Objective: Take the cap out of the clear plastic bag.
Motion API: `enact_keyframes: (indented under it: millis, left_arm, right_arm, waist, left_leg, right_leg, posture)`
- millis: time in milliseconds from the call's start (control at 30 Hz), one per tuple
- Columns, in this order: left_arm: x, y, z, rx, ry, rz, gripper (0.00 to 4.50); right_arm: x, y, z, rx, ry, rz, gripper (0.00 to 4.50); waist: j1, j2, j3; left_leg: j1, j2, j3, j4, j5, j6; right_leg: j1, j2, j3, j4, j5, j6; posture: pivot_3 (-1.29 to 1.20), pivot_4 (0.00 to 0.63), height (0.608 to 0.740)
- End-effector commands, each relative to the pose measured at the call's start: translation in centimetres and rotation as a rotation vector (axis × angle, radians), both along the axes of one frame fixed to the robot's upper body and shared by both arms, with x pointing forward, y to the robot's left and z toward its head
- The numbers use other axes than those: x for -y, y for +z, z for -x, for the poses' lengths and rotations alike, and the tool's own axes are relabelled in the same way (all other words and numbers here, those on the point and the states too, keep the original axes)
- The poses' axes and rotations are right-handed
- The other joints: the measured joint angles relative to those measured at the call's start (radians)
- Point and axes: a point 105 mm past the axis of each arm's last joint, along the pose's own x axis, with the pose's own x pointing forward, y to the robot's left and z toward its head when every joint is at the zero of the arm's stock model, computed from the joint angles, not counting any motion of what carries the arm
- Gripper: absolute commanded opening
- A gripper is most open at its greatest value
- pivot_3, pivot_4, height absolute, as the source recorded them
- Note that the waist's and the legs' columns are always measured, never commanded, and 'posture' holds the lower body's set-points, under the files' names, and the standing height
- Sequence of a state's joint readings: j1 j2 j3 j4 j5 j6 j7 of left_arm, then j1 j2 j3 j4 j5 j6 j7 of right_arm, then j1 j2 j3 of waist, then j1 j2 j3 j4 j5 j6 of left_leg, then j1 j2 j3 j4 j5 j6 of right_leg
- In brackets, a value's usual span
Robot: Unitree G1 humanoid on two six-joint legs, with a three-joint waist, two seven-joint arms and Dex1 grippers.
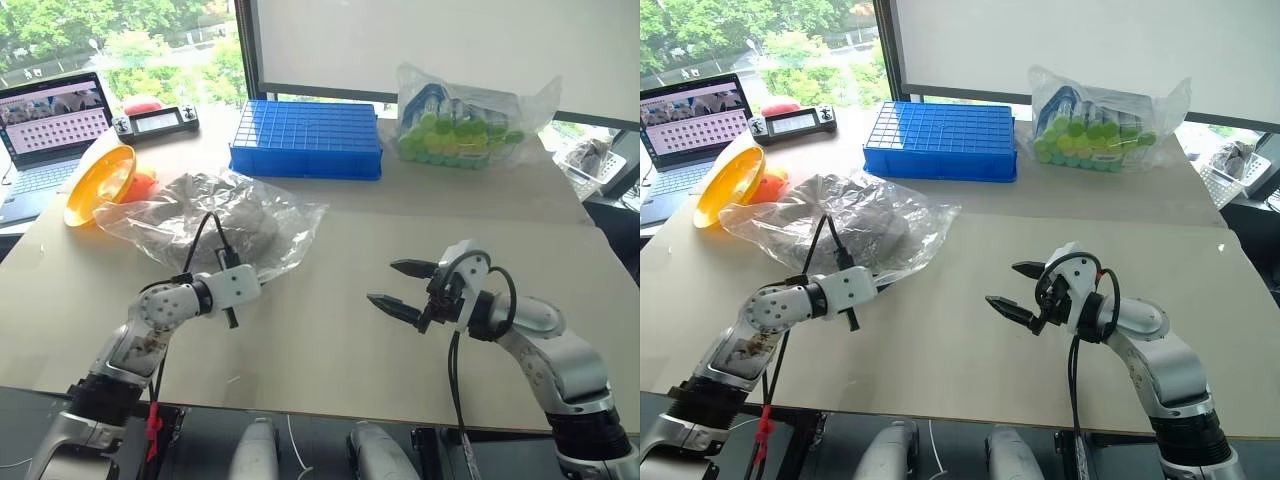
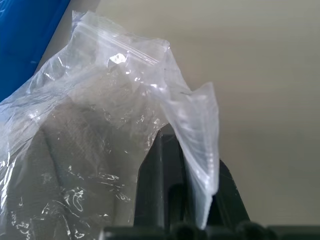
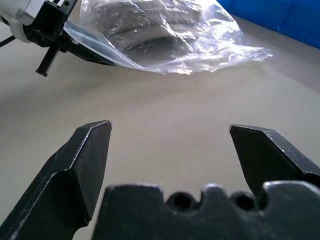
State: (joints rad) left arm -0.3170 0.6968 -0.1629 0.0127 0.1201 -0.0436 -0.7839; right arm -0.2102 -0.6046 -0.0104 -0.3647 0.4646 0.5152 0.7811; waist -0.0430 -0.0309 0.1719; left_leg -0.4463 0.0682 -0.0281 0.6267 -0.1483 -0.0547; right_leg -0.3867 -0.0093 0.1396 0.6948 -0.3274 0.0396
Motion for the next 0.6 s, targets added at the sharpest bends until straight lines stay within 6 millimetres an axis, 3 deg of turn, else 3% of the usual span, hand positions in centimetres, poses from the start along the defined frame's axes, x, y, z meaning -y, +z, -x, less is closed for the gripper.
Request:
enact_keyframes:
  millis: [33,267,367,600]
  left_arm:
    - [-0.1,1.9,1.3,-0.049,-0.041,0.111,0.05]
    - [-5.0,3.0,5.9,-0.387,0.002,0.251,0.05]
    - [-9.2,2.2,7.7,-0.52,0.111,0.217,0.05]
    - [-14.3,1.0,7.3,-0.449,0.279,0.141,0.05]
  right_arm:
    - [0.2,1.3,0.3,0.057,0.0,0.002,4.5]
    - [0.0,1.2,0.0,0.051,0.014,0.004,4.5]
    - [-0.4,1.2,-0.5,0.051,0.044,0.005,4.5]
    - [-1.1,1.5,-1.2,0.056,0.094,0.014,4.5]
  waist:
    - [-0.002,0.0,0.0]
    - [-0.017,0.0,0.0]
    - [-0.023,0.0,0.0]
    - [-0.022,0.0,0.0]
  left_leg:
    - [0.0,0.0,0.0,0.0,0.0,0.0]
    - [0.001,0.001,0.0,-0.001,0.0,0.0]
    - [0.002,0.001,0.0,0.0,0.0,0.0]
    - [0.002,0.001,0.0,-0.001,0.0,0.0]
  right_leg:
    - [0.0,0.0,0.0,0.0,0.0,0.0]
    - [0.0,0.0,0.0,0.001,-0.001,0.001]
    - [0.0,0.0,0.0,0.001,-0.003,0.005]
    - [0.0,0.0,-0.001,0.001,-0.004,0.004]
  posture:
    - [0.0,0.15,0.713]
    - [0.0,0.15,0.713]
    - [0.0,0.15,0.713]
    - [0.0,0.15,0.713]
